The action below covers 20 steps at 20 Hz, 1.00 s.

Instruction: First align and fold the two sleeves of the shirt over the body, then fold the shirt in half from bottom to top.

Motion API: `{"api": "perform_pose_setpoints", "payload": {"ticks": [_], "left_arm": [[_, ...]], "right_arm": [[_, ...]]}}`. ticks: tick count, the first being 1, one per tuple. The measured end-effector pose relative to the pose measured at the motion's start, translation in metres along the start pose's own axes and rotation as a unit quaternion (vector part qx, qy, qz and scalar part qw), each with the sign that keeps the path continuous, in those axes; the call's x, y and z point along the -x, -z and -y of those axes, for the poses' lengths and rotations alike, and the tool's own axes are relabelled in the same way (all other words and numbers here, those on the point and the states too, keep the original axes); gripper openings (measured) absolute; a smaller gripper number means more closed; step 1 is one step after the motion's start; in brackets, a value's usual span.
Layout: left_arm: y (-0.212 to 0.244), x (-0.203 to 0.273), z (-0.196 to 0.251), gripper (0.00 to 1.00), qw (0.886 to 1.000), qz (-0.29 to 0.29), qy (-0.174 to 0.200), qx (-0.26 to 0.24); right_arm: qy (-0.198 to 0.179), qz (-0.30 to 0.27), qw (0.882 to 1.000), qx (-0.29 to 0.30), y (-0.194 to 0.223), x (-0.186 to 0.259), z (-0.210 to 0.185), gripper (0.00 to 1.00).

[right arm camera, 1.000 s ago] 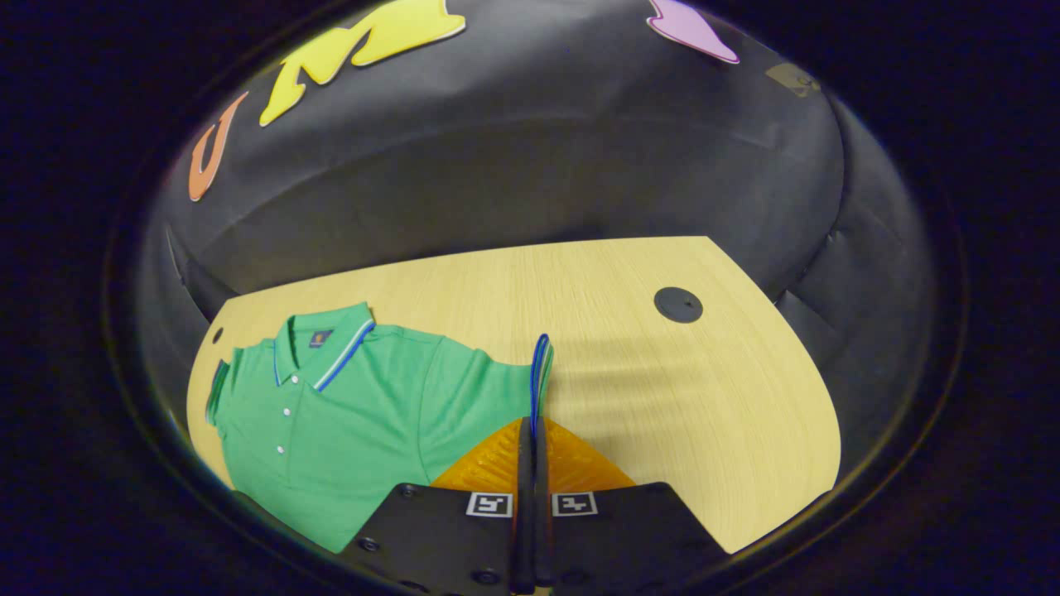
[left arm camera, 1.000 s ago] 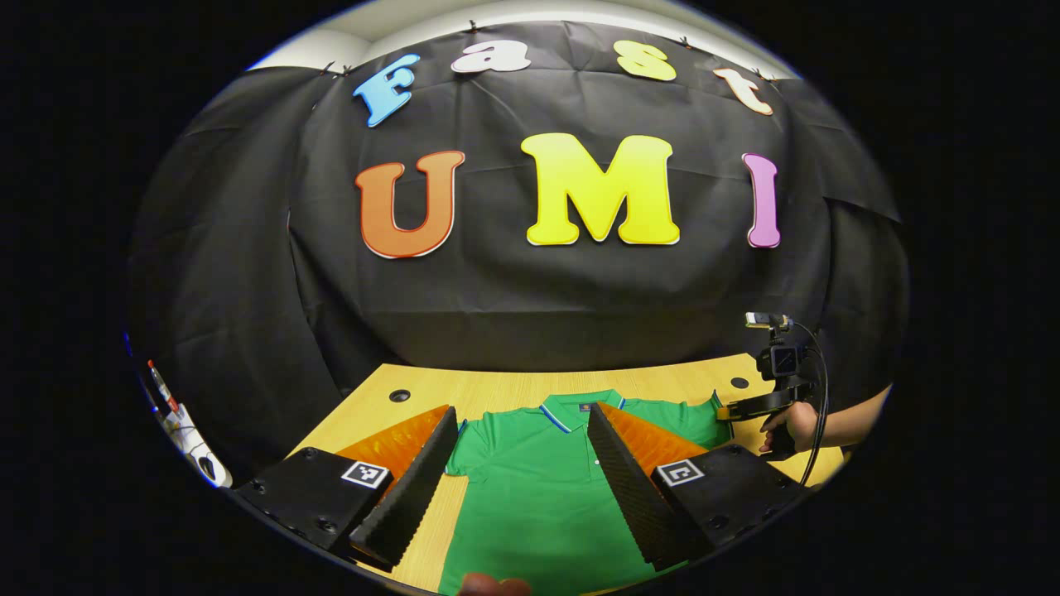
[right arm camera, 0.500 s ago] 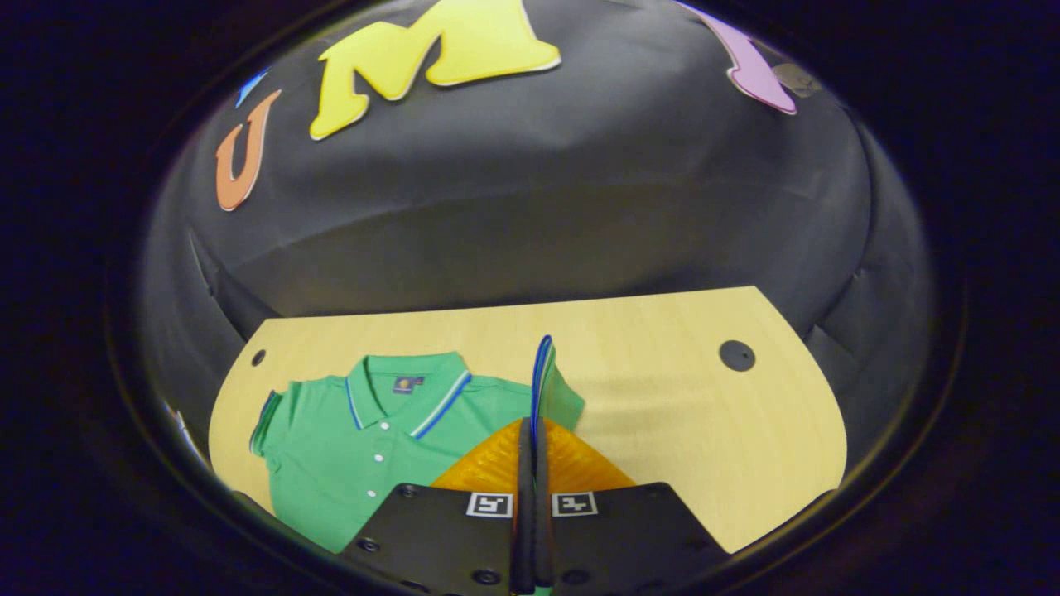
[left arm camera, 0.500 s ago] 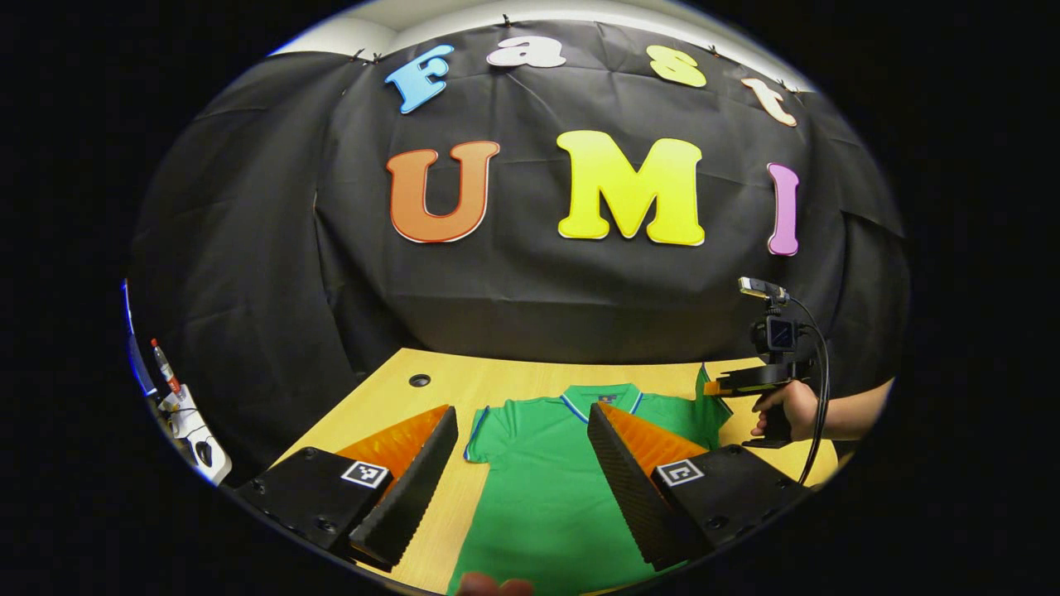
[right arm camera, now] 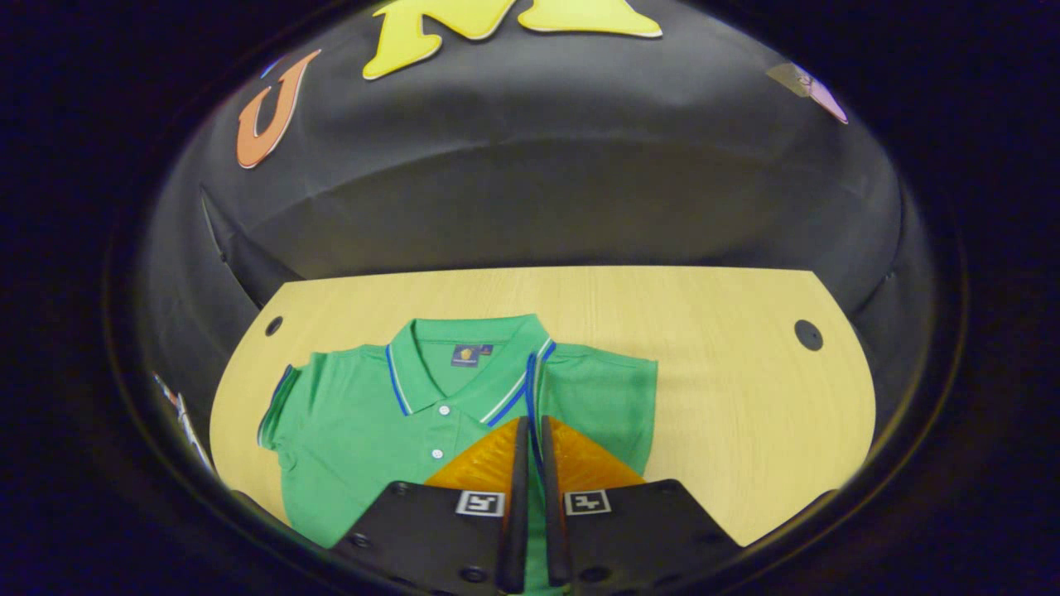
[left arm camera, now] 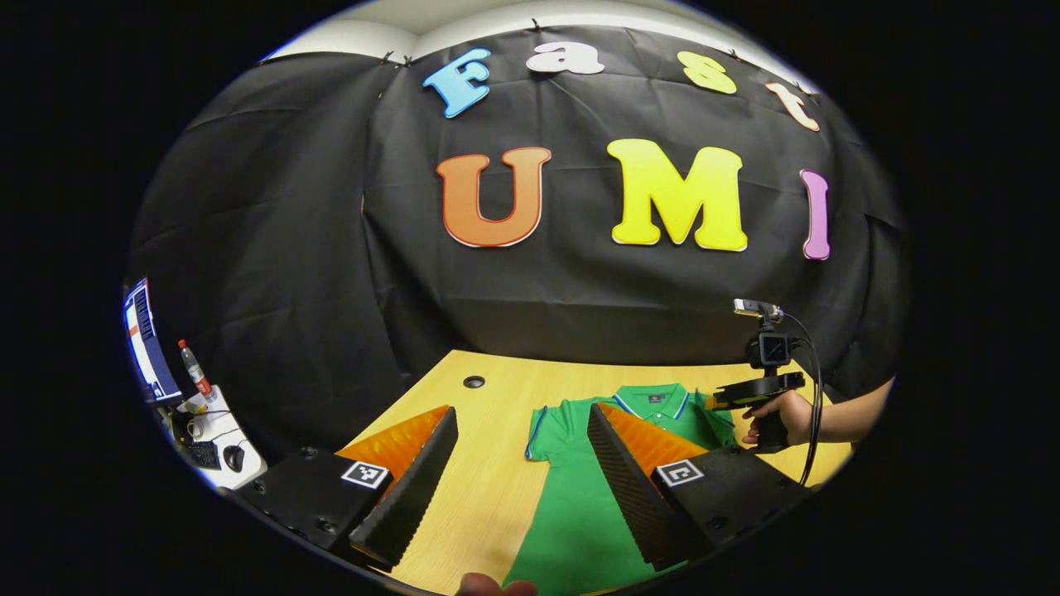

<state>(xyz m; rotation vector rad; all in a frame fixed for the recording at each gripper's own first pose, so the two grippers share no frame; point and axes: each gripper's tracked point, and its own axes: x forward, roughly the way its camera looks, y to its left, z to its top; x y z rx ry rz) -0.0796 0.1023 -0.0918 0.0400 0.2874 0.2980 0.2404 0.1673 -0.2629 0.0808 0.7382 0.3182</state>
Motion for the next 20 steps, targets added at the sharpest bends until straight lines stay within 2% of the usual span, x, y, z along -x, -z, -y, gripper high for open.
{"api": "perform_pose_setpoints", "payload": {"ticks": [3,4,5,6,7,10,11,12,13,15,16,17,18,20], "left_arm": [[0.009,-0.004,-0.001,1.00,1.000,-0.004,0.002,0.012],[0.011,-0.005,0.001,1.00,1.000,-0.005,0.006,0.014],[0.011,-0.006,0.003,1.00,1.000,-0.004,0.013,0.017],[0.010,-0.008,0.008,1.00,1.000,-0.004,0.022,0.020],[0.010,-0.011,0.011,1.00,0.999,-0.002,0.033,0.020],[0.008,-0.023,0.019,1.00,0.997,0.000,0.075,0.020],[0.010,-0.030,0.018,1.00,0.996,-0.004,0.083,0.022],[0.012,-0.037,0.017,1.00,0.996,-0.008,0.089,0.023],[0.012,-0.043,0.016,1.00,0.995,-0.011,0.094,0.024],[0.014,-0.057,0.016,1.00,0.994,-0.015,0.107,0.026],[0.017,-0.063,0.019,1.00,0.992,-0.022,0.119,0.027],[0.023,-0.069,0.023,1.00,0.990,-0.030,0.135,0.033],[0.029,-0.075,0.027,1.00,0.987,-0.044,0.151,0.042],[0.045,-0.091,0.032,0.98,0.980,-0.078,0.173,0.061]], "right_arm": [[0.003,0.022,1.000,0.013,-0.011,0.016,-0.003,0.67],[0.006,0.031,0.999,0.016,-0.016,0.024,-0.002,0.82],[0.013,0.041,0.999,0.021,-0.020,0.034,0.001,0.76],[0.018,0.050,0.998,0.026,-0.024,0.044,0.003,0.77],[0.026,0.060,0.997,0.034,-0.026,0.057,0.007,0.84],[0.036,0.083,0.994,0.060,-0.027,0.098,0.010,0.95],[0.036,0.090,0.993,0.070,-0.026,0.113,0.010,0.92],[0.035,0.096,0.992,0.079,-0.024,0.128,0.010,0.96],[0.035,0.102,0.991,0.083,-0.021,0.146,0.010,0.96],[0.024,0.106,0.992,0.071,-0.011,0.177,0.006,1.00],[0.023,0.107,0.992,0.062,-0.007,0.192,0.009,0.96],[0.023,0.110,0.992,0.054,-0.003,0.205,0.014,1.00],[0.023,0.112,0.992,0.046,0.000,0.218,0.018,0.96],[0.017,0.112,0.993,0.032,0.010,0.241,0.024,0.96]]}}
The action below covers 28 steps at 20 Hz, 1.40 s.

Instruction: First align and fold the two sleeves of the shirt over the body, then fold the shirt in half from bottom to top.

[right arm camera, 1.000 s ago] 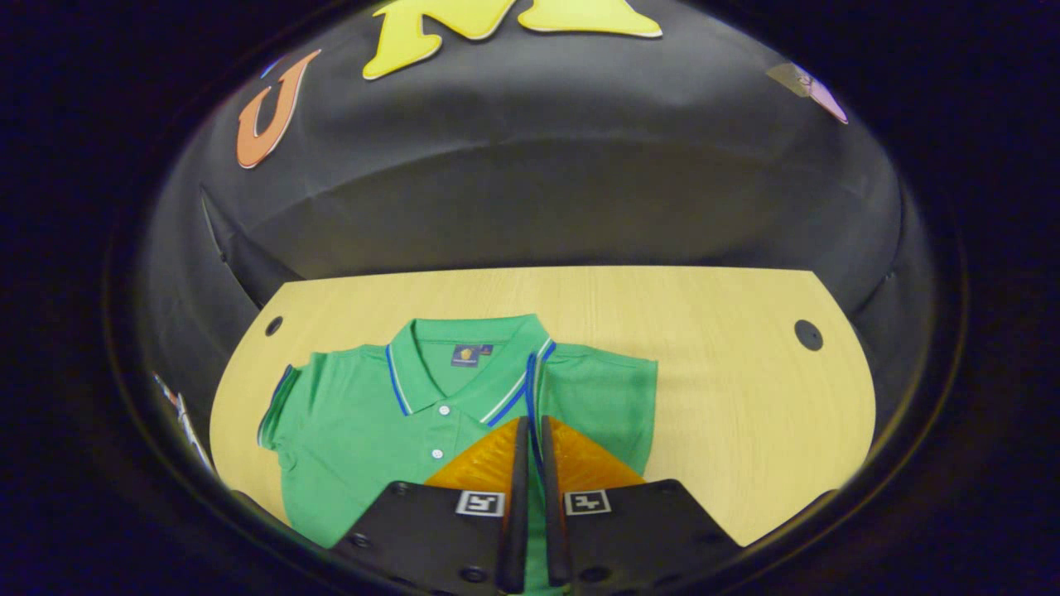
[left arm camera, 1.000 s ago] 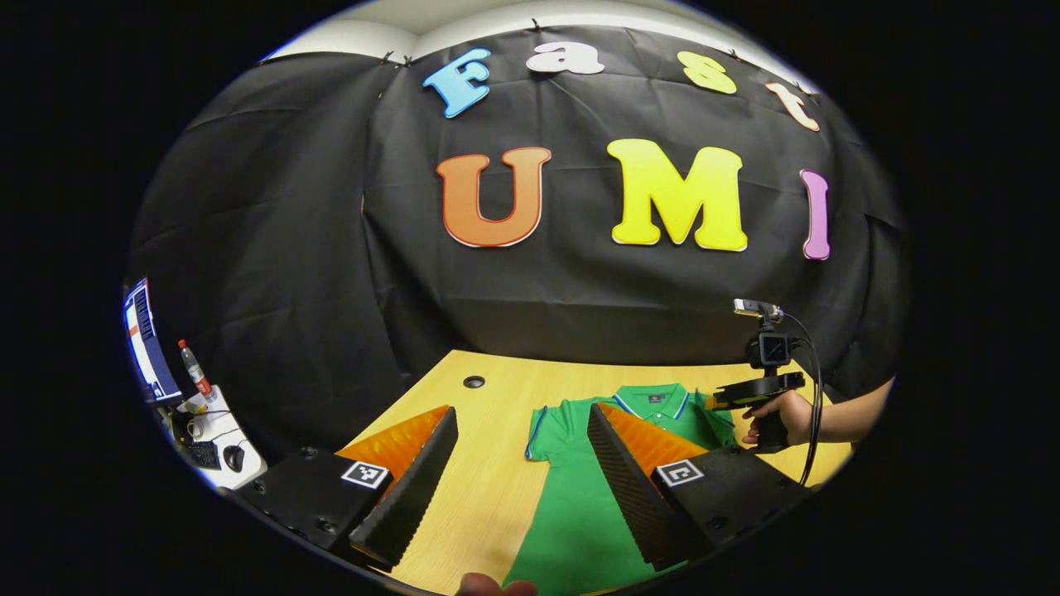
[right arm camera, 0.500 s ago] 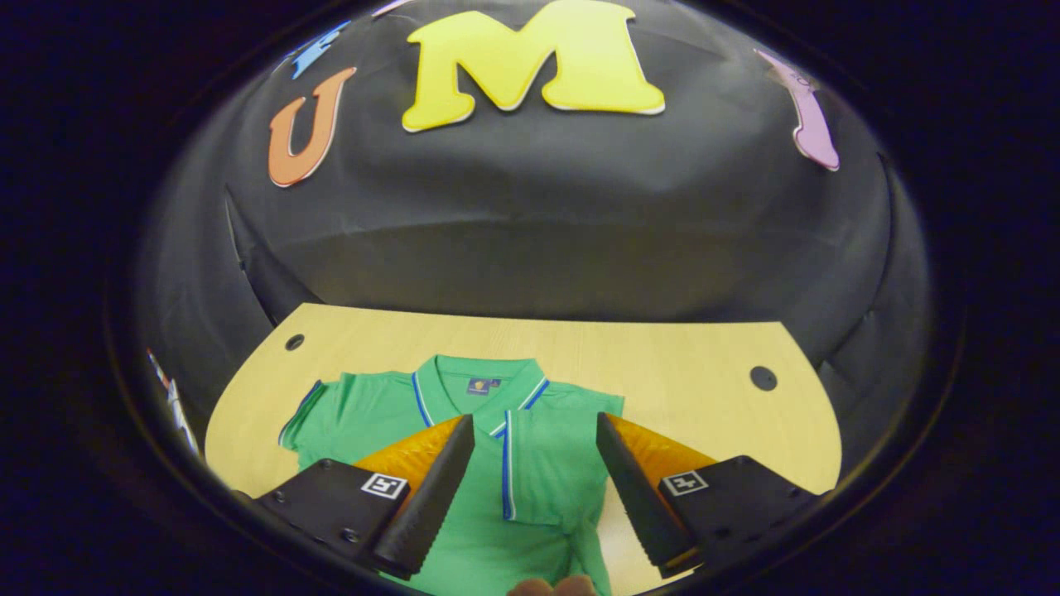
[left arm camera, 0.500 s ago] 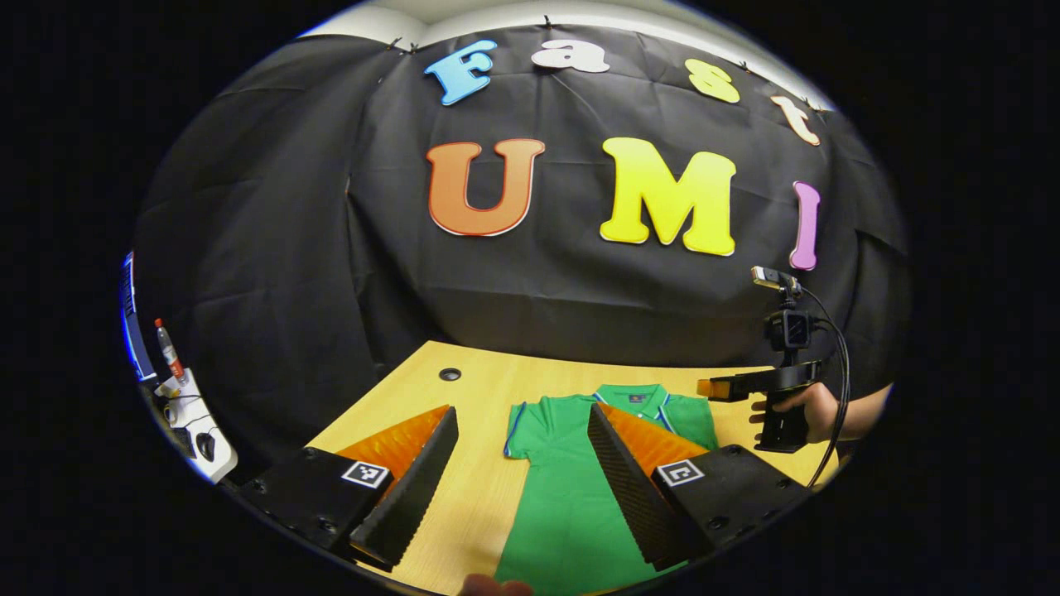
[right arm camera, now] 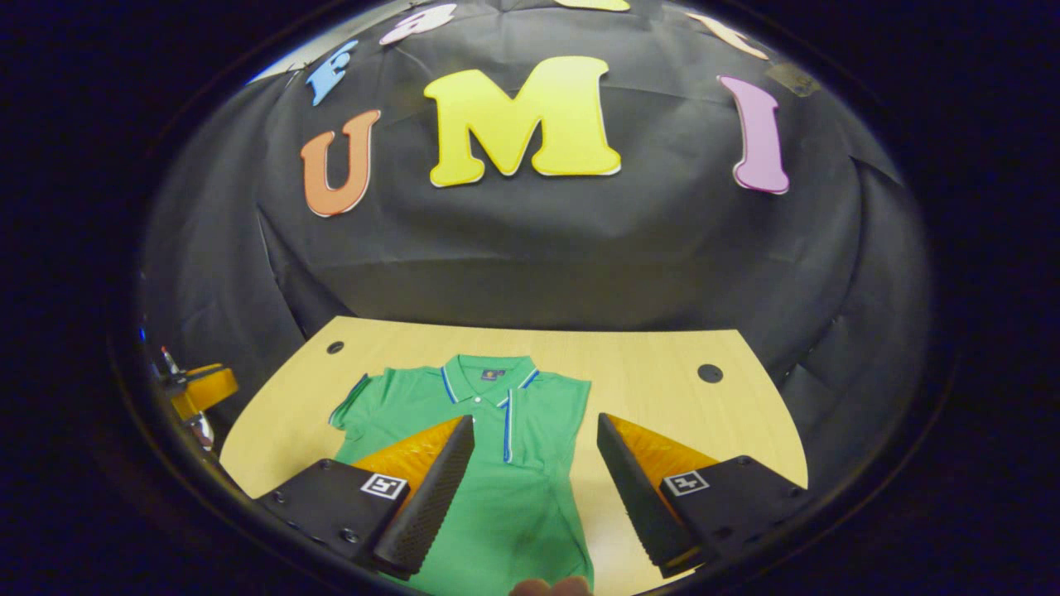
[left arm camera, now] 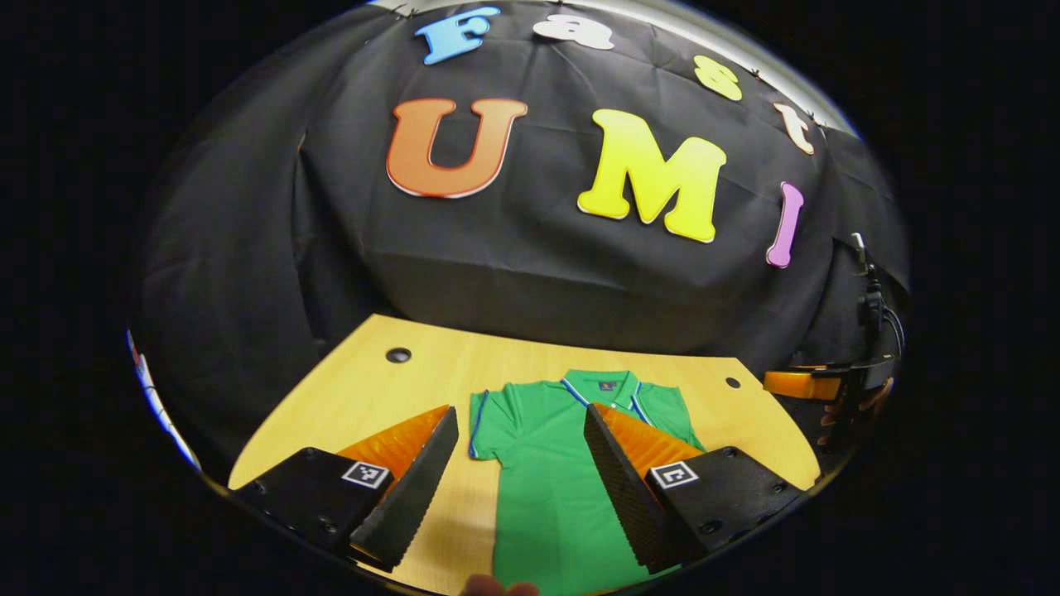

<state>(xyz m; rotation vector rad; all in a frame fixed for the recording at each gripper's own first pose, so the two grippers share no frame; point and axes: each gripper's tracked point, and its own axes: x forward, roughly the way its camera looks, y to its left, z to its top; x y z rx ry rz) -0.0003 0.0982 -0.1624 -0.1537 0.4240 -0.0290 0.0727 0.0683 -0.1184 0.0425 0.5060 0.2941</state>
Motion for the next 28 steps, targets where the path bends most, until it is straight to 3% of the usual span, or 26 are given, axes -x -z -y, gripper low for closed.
{"api": "perform_pose_setpoints", "payload": {"ticks": [4,5,6,7,8,14,17,18,19,22,24,26,27,28], "left_arm": [[0.027,-0.048,-0.023,0.99,0.997,-0.065,0.004,0.037],[0.032,-0.057,-0.028,0.99,0.996,-0.080,0.003,0.044],[0.040,-0.068,-0.034,0.99,0.994,-0.095,-0.001,0.046],[0.047,-0.080,-0.038,0.99,0.993,-0.108,-0.004,0.047],[0.054,-0.090,-0.041,0.99,0.991,-0.125,-0.004,0.048],[0.086,-0.142,-0.058,0.99,0.977,-0.203,-0.003,0.059],[0.094,-0.163,-0.074,0.98,0.973,-0.223,-0.017,0.060],[0.096,-0.168,-0.077,0.98,0.972,-0.228,-0.020,0.062],[0.100,-0.172,-0.079,0.98,0.970,-0.234,-0.024,0.061],[0.109,-0.182,-0.082,0.96,0.968,-0.247,-0.029,0.046],[0.108,-0.190,-0.089,0.92,0.968,-0.247,-0.039,0.028],[0.109,-0.196,-0.092,0.80,0.967,-0.251,-0.045,0.022],[0.108,-0.196,-0.095,0.69,0.966,-0.253,-0.051,0.019],[0.107,-0.201,-0.096,0.63,0.967,-0.251,-0.048,0.013]], "right_arm": [[0.022,0.007,1.000,0.000,0.003,0.045,0.032,0.96],[0.022,0.001,1.000,-0.006,0.008,0.053,0.035,0.92],[0.024,-0.005,1.000,-0.008,0.014,0.060,0.039,0.96],[0.032,-0.006,0.999,-0.006,0.019,0.067,0.045,0.92],[0.037,-0.007,0.999,-0.004,0.022,0.073,0.050,0.96],[0.062,-0.043,0.997,0.013,0.065,0.110,0.087,0.92],[0.073,-0.079,0.994,-0.009,0.093,0.118,0.105,0.96],[0.076,-0.085,0.993,-0.015,0.097,0.118,0.109,0.92],[0.080,-0.085,0.993,-0.018,0.098,0.118,0.111,0.96],[0.084,-0.090,0.992,-0.027,0.102,0.115,0.114,0.96],[0.078,-0.101,0.991,-0.033,0.110,0.113,0.115,0.92],[0.082,-0.115,0.989,-0.036,0.118,0.112,0.120,0.96],[0.087,-0.119,0.988,-0.039,0.122,0.114,0.124,1.00],[0.089,-0.121,0.988,-0.044,0.124,0.114,0.126,0.96]]}}
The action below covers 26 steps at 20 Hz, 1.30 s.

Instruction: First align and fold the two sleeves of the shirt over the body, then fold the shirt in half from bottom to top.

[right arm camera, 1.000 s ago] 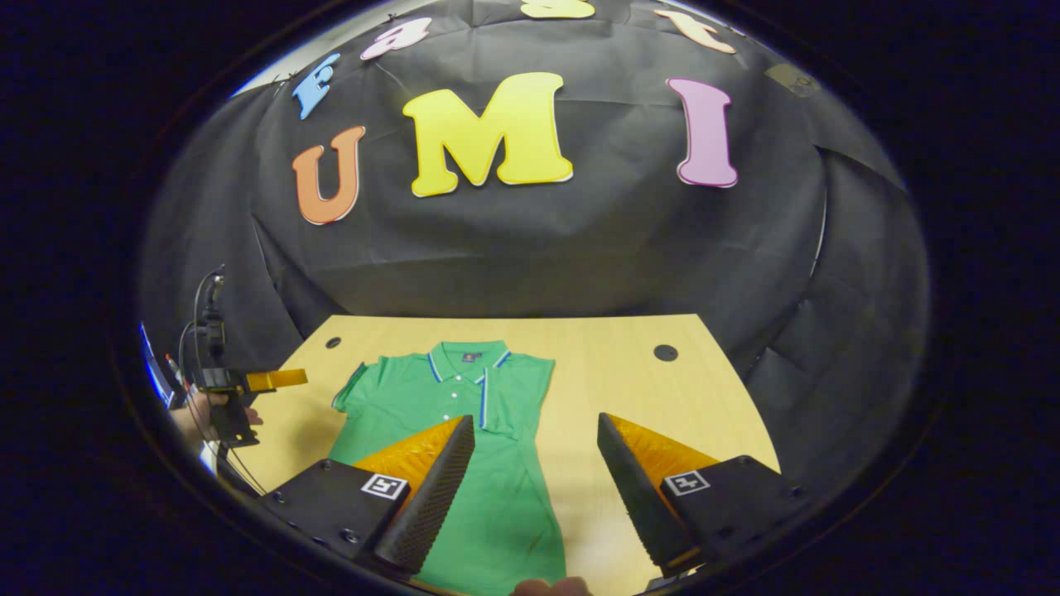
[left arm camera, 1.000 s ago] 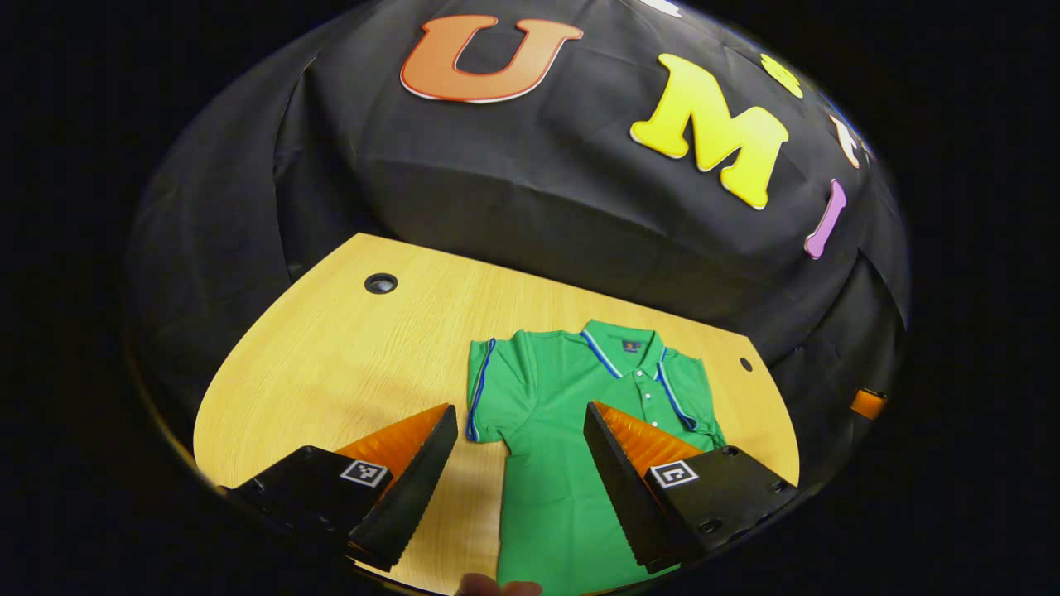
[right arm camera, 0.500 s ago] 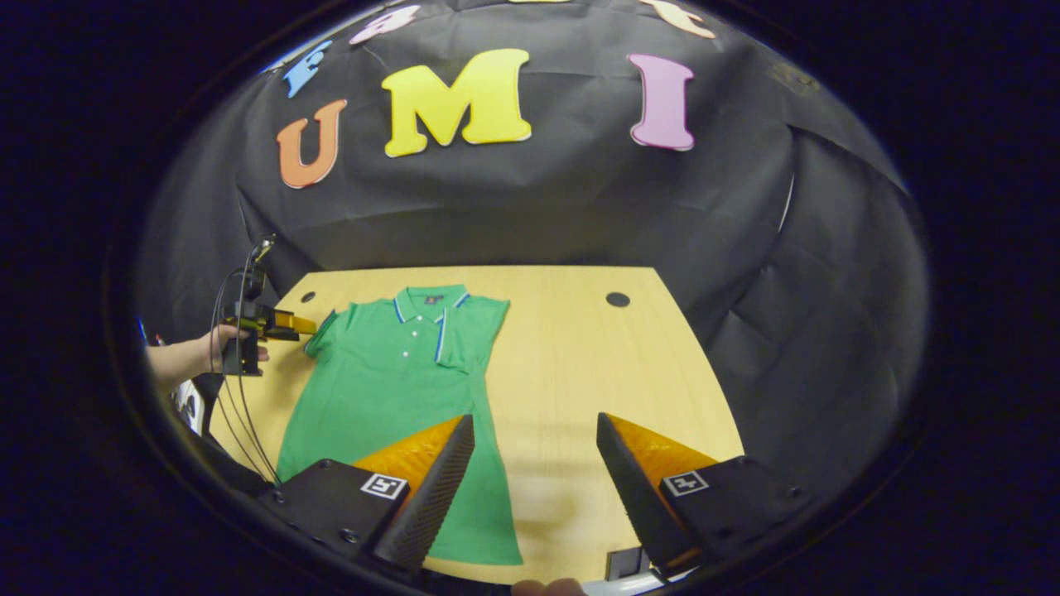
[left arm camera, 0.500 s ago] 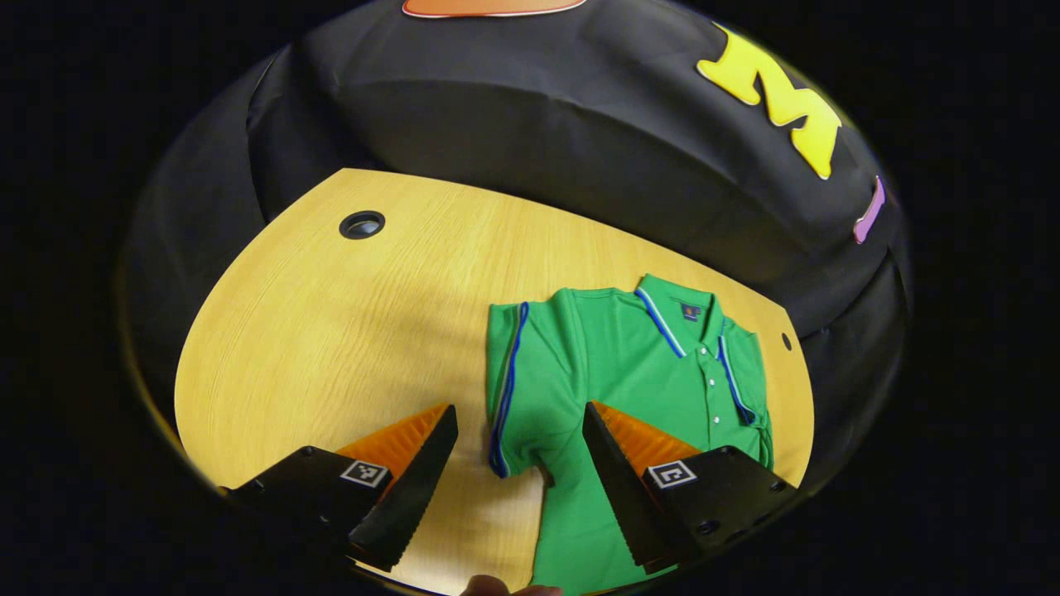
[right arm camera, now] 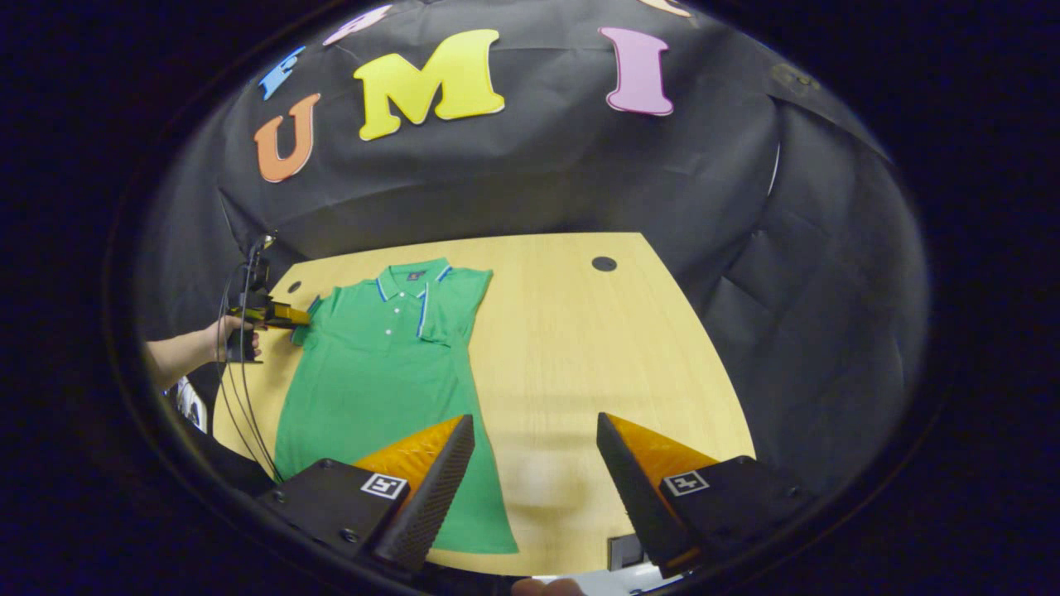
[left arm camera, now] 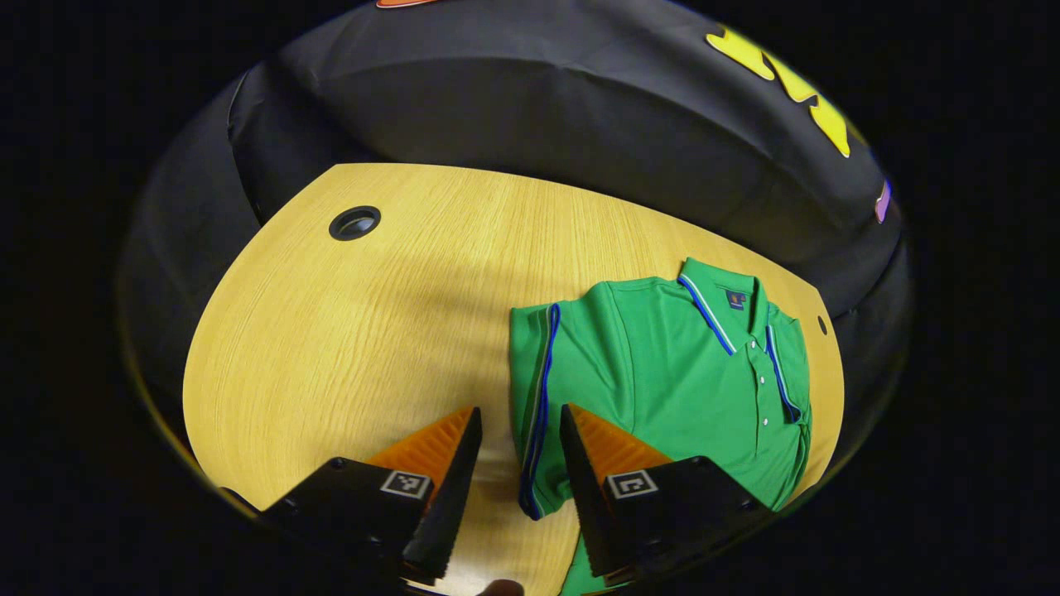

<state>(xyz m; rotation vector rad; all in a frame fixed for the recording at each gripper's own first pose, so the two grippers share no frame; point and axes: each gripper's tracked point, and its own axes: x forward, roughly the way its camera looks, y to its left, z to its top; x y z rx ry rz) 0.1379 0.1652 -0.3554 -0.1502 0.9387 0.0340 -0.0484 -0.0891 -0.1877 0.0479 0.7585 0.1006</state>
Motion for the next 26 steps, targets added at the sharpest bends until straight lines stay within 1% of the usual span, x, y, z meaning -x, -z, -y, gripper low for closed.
{"api": "perform_pose_setpoints", "payload": {"ticks": [2,3,4,6,8,10,11,12,13,14,15,16,17,18,20,21,22,23,25,26], "left_arm": [[0.000,-0.003,-0.003,0.49,1.000,-0.006,-0.013,-0.018],[-0.001,-0.004,-0.007,0.35,0.999,-0.007,-0.025,-0.022],[-0.003,-0.005,-0.005,0.12,1.000,-0.004,-0.024,-0.019],[-0.002,-0.004,-0.001,0.06,1.000,-0.002,-0.021,-0.013],[-0.002,0.000,0.001,0.04,1.000,-0.001,-0.019,-0.011],[-0.012,0.007,0.000,0.03,0.999,0.011,-0.022,-0.020],[-0.018,0.013,0.005,0.03,1.000,0.018,-0.016,-0.019],[-0.023,0.018,0.012,0.03,1.000,0.022,-0.009,-0.016],[-0.031,0.024,0.020,0.03,0.999,0.029,-0.002,-0.013],[-0.038,0.029,0.028,0.04,0.999,0.036,0.004,-0.013],[-0.044,0.034,0.035,0.03,0.999,0.043,0.009,-0.016],[-0.048,0.037,0.044,0.03,0.999,0.046,0.014,-0.020],[-0.050,0.041,0.053,0.03,0.998,0.048,0.016,-0.029],[-0.051,0.043,0.063,0.03,0.998,0.046,0.021,-0.040],[-0.055,0.047,0.090,0.03,0.997,0.049,0.035,-0.054],[-0.056,0.046,0.103,0.03,0.996,0.051,0.041,-0.059],[-0.056,0.045,0.115,0.03,0.996,0.053,0.045,-0.061],[-0.054,0.042,0.126,0.03,0.996,0.051,0.047,-0.063],[-0.047,0.036,0.148,0.03,0.996,0.042,0.055,-0.057],[-0.044,0.033,0.161,0.03,0.996,0.038,0.067,-0.049]], "right_arm": [[0.005,-0.005,1.000,-0.004,0.004,-0.001,0.003,0.96],[0.008,-0.007,1.000,-0.002,0.007,-0.002,0.004,0.96],[0.009,-0.009,1.000,0.000,0.008,-0.004,0.004,0.96],[0.002,-0.004,1.000,-0.012,0.005,-0.003,0.000,0.96],[0.003,0.002,1.000,-0.016,0.001,-0.003,-0.001,0.96],[0.026,0.018,0.999,0.012,-0.004,-0.003,0.007,0.96],[0.036,0.026,0.999,0.027,-0.007,-0.002,0.010,0.92],[0.043,0.029,0.998,0.036,-0.009,-0.002,0.010,0.96],[0.043,0.031,0.998,0.039,-0.010,-0.003,0.007,0.96],[0.038,0.033,0.998,0.036,-0.013,-0.003,0.004,0.92],[0.035,0.035,0.998,0.035,-0.014,-0.003,0.002,0.96],[0.035,0.038,0.998,0.036,-0.016,-0.001,0.003,0.92],[0.035,0.044,0.998,0.038,-0.017,0.001,0.004,0.96],[0.036,0.049,0.997,0.042,-0.019,0.003,0.005,0.92],[0.040,0.056,0.997,0.043,-0.020,0.006,0.010,0.92],[0.041,0.058,0.997,0.040,-0.019,0.008,0.012,0.96],[0.043,0.059,0.997,0.036,-0.018,0.010,0.014,0.92],[0.045,0.062,0.997,0.033,-0.016,0.013,0.017,0.96],[0.053,0.065,0.996,0.035,-0.012,0.019,0.025,0.96],[0.055,0.067,0.996,0.034,-0.012,0.022,0.028,0.96]]}}
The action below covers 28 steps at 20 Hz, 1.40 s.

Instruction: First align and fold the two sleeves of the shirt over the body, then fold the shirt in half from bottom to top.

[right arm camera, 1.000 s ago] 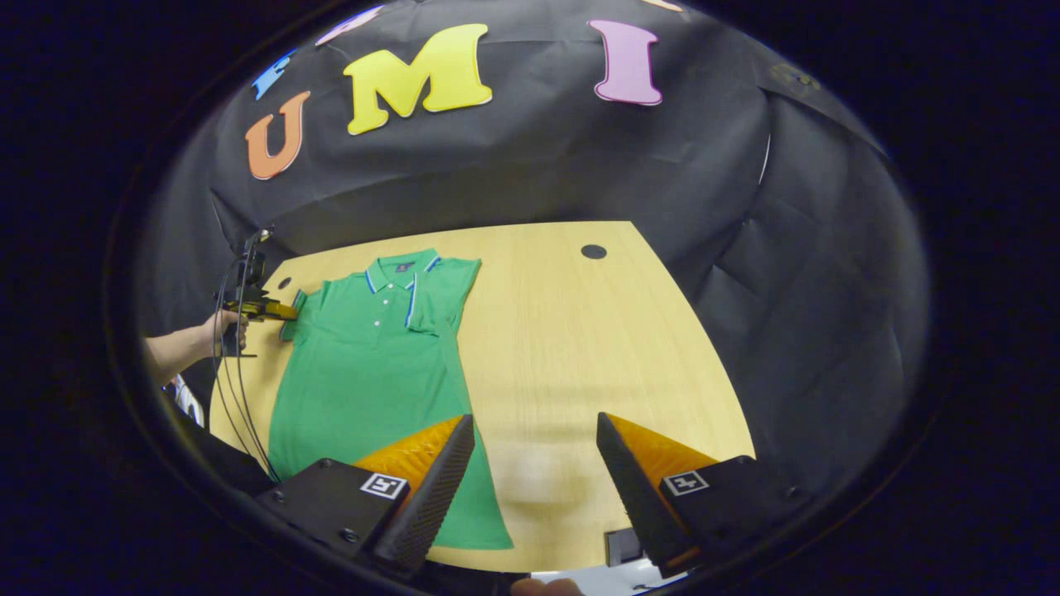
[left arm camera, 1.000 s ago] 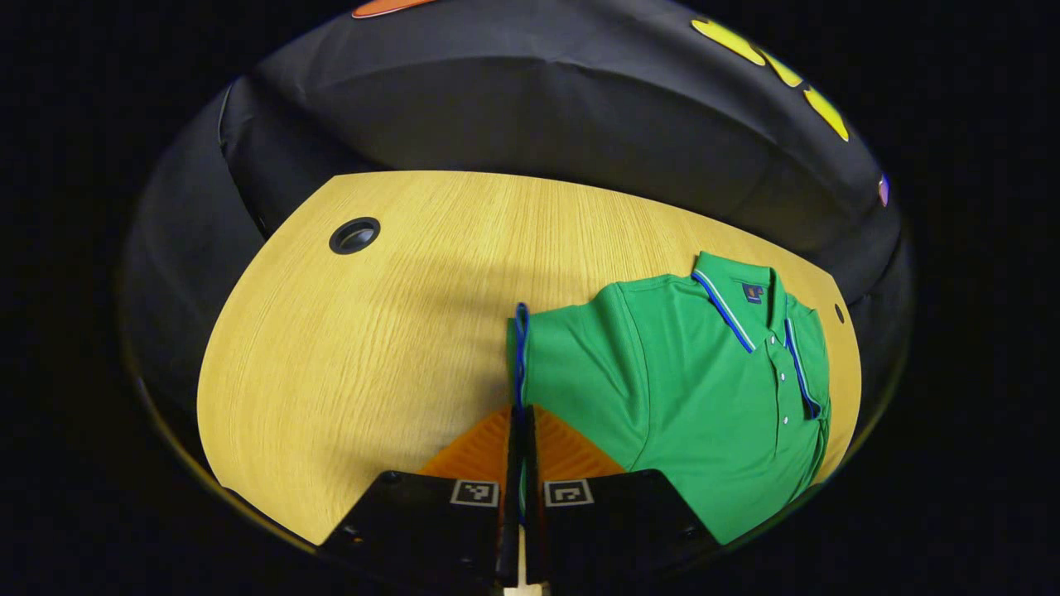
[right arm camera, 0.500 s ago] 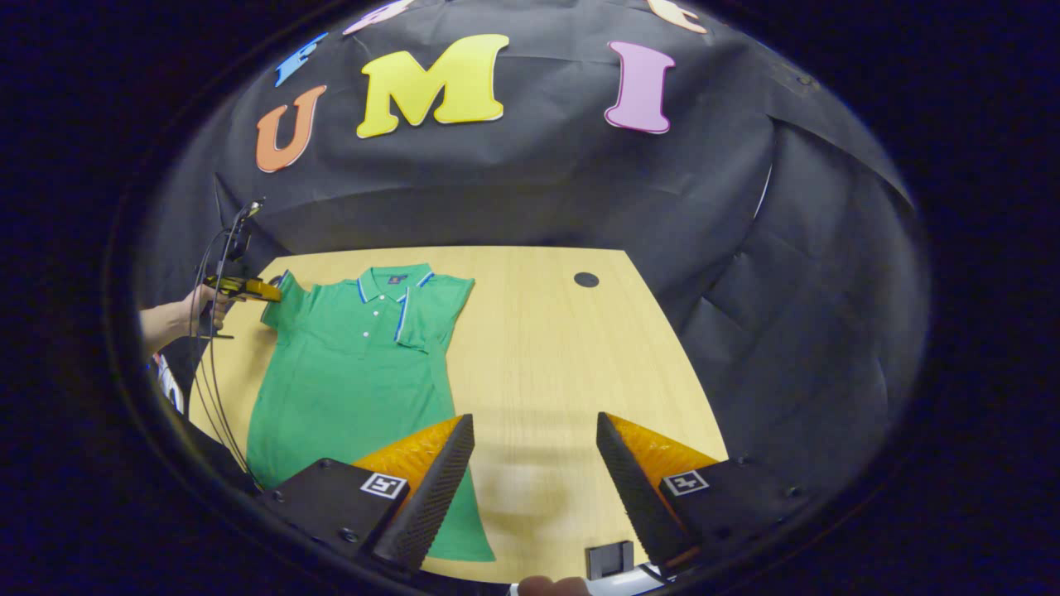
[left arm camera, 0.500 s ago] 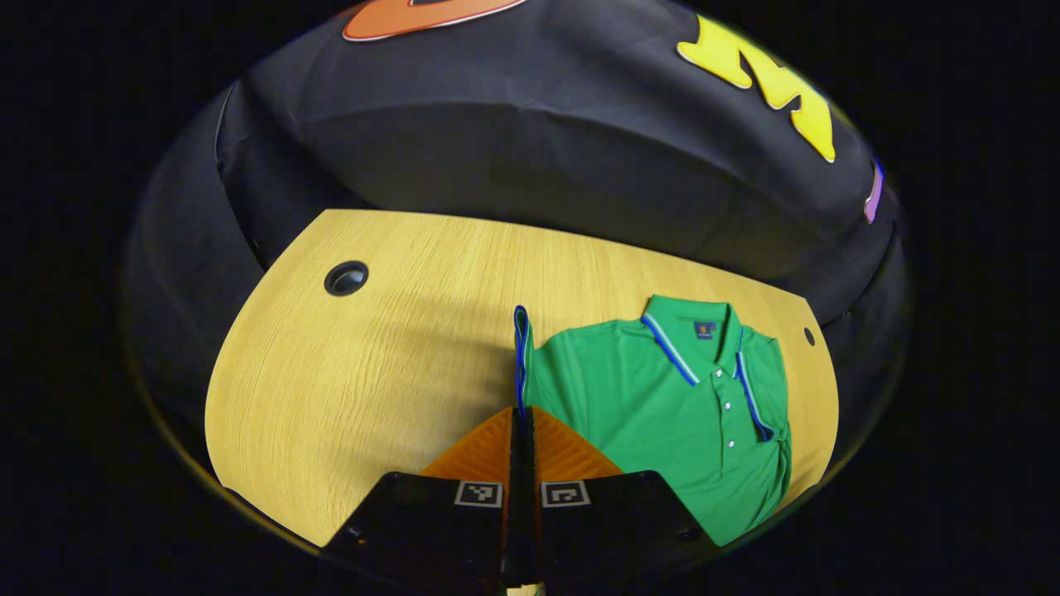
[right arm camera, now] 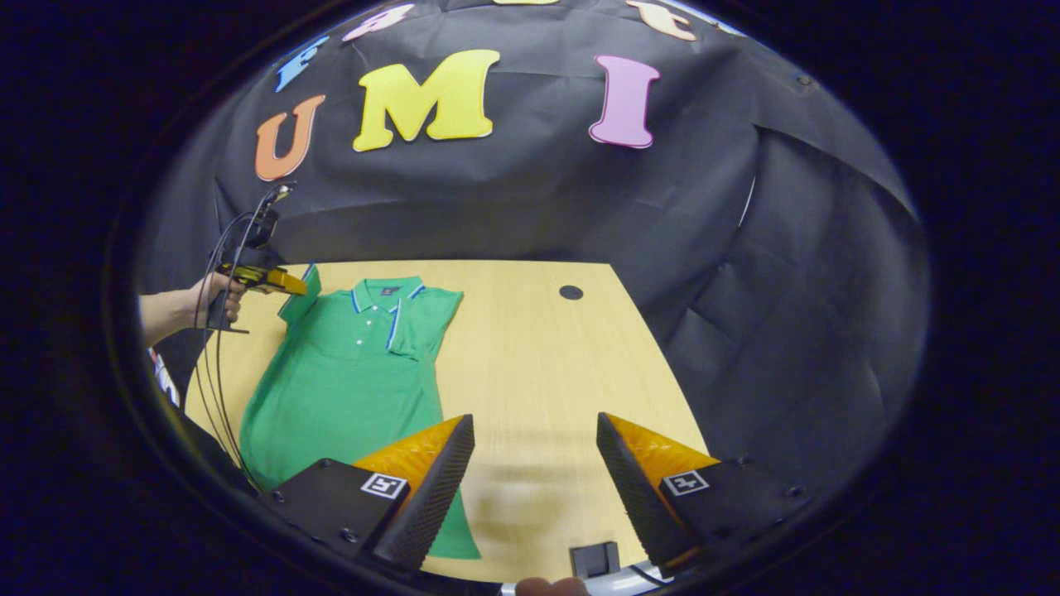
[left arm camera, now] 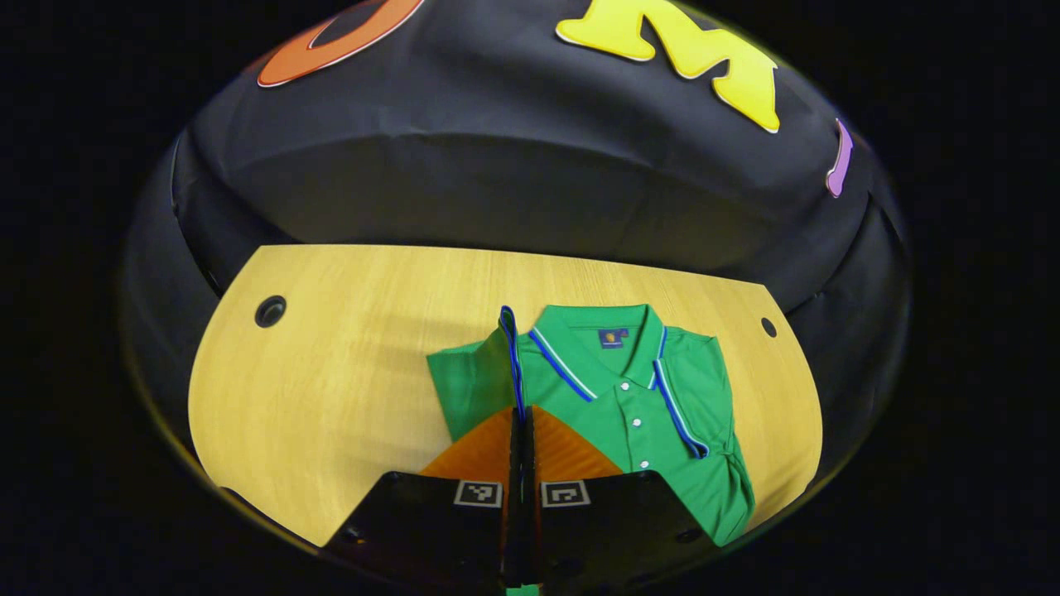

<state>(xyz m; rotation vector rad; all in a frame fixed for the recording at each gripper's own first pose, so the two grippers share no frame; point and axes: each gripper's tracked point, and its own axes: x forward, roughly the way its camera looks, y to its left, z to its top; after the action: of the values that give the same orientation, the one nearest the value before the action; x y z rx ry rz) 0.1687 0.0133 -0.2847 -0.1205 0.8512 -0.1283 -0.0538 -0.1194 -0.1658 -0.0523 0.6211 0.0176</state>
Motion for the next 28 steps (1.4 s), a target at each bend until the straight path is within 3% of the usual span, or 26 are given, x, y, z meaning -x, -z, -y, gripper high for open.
{"api": "perform_pose_setpoints", "payload": {"ticks": [2,3,6,8,9,15,18,21,25,28], "left_arm": [[0.006,-0.005,0.016,0.04,1.000,-0.007,0.008,0.015],[0.009,-0.009,0.018,0.11,1.000,-0.004,0.003,0.019],[0.002,0.002,0.029,0.83,0.999,0.016,0.009,0.050],[0.002,0.011,0.023,0.96,0.998,0.026,-0.005,0.065],[0.003,0.019,0.022,0.98,0.997,0.030,-0.008,0.068],[0.026,0.088,0.019,0.98,0.998,0.061,0.000,0.022],[0.052,0.130,0.014,0.98,0.997,0.077,0.006,0.005],[0.102,0.168,0.012,0.98,0.996,0.079,0.038,-0.002],[0.194,0.206,-0.026,0.99,0.998,0.027,-0.003,-0.048],[0.247,0.222,-0.033,0.99,0.999,-0.020,-0.012,-0.046]], "right_arm": [[0.001,0.003,1.000,-0.008,-0.001,0.003,0.004,0.96],[0.004,0.005,1.000,-0.010,-0.001,0.005,0.007,0.96],[0.013,0.012,1.000,-0.006,-0.002,0.003,0.011,0.95],[0.009,0.015,1.000,0.009,-0.004,-0.001,0.004,0.96],[0.003,0.017,1.000,0.016,-0.007,-0.003,-0.001,1.00],[-0.046,0.040,0.995,0.074,-0.021,-0.015,-0.051,0.92],[-0.089,0.031,0.992,0.086,-0.017,-0.019,-0.081,0.96],[-0.114,0.018,0.987,0.112,-0.004,-0.020,-0.097,0.95],[-0.126,0.000,0.980,0.152,0.023,-0.016,-0.100,0.95],[-0.134,-0.026,0.975,0.178,0.055,-0.016,-0.100,0.95]]}}
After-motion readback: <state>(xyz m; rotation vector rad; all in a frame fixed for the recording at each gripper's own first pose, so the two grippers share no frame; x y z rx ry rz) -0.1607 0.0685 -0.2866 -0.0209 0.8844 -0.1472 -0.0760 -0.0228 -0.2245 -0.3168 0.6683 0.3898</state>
